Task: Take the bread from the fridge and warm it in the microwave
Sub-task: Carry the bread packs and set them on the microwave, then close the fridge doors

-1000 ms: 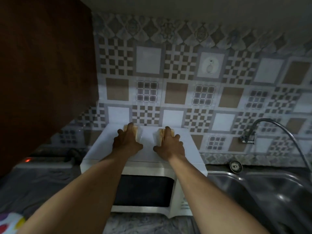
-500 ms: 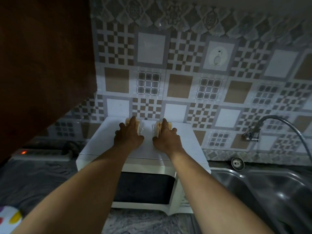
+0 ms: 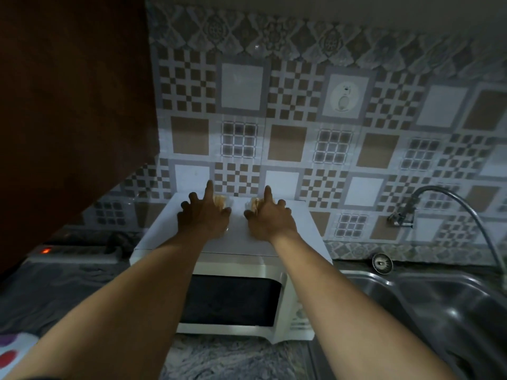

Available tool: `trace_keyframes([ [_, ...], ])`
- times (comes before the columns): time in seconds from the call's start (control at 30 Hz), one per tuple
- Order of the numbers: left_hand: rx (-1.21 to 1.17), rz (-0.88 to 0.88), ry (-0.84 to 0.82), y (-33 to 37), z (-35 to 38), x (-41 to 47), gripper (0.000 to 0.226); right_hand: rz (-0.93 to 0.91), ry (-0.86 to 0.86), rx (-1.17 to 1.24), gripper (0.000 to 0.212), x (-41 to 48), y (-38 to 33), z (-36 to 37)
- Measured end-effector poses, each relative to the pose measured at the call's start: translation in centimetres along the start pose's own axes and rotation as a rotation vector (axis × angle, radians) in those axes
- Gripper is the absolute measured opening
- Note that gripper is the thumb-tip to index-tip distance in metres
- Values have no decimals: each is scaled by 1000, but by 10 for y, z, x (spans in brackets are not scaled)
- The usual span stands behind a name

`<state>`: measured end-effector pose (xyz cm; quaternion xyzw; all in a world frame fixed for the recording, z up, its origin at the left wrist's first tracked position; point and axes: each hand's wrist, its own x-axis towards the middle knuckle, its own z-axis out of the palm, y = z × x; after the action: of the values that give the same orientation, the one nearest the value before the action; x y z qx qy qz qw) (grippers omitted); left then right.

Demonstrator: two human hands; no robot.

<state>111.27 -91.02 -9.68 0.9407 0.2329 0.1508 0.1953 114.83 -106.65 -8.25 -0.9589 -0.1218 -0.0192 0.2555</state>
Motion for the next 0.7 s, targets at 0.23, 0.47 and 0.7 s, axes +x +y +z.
trace_keyframes([
  [0.23, 24, 209, 134, -3, -54, -32, 64, -89, 52, -78, 78, -24, -24, -40],
  [0.47, 70, 269, 237, -5, -129, -74, 57, -245, 121, -73, 75, -50, -50, -87],
  [0.7, 230, 161, 545, -4, -185, -165, 51, -535, 161, 4, 65, -98, -80, -116],
])
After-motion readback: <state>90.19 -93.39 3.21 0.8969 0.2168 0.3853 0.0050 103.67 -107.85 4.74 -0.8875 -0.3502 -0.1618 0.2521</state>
